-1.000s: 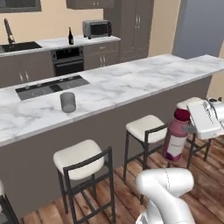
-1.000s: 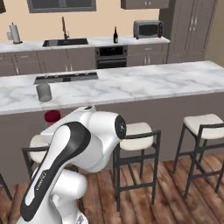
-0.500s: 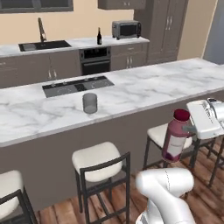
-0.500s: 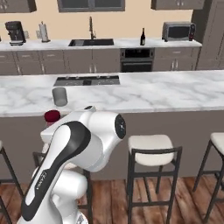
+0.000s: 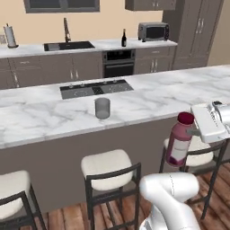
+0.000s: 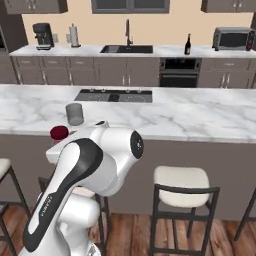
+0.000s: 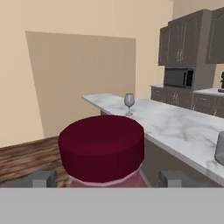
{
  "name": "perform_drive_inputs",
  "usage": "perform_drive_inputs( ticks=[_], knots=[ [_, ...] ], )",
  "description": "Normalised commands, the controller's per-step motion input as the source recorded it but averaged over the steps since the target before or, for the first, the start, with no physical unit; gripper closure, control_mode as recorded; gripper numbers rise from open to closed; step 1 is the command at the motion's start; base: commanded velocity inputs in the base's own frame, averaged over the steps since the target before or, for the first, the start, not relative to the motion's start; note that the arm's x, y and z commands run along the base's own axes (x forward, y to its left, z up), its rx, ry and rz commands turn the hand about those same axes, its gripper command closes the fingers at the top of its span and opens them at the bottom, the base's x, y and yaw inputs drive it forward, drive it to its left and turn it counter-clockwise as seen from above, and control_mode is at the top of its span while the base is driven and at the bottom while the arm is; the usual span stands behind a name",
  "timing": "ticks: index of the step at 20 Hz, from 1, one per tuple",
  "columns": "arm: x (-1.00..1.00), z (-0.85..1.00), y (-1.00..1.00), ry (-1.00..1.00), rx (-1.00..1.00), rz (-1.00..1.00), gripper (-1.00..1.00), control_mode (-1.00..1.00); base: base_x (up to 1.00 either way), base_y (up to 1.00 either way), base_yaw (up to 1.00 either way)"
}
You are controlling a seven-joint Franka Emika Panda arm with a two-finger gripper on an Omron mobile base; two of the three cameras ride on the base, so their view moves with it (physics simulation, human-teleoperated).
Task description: There is a wine glass and glass cup on the dining counter. Place the wine bottle next to the wine glass and the juice bottle next to the glass cup.
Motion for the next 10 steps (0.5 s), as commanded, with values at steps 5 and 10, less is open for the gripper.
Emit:
perform_drive_inputs(
  ticks=[5, 10],
  knots=[
    [0.00, 0.00, 0.00, 0.00, 0.00, 0.00, 1.00, 1.00, 0.28, -0.48, 0.21],
    [0.00, 0.00, 0.00, 0.00, 0.00, 0.00, 1.00, 1.00, 0.52, -0.35, 0.11]
  ],
)
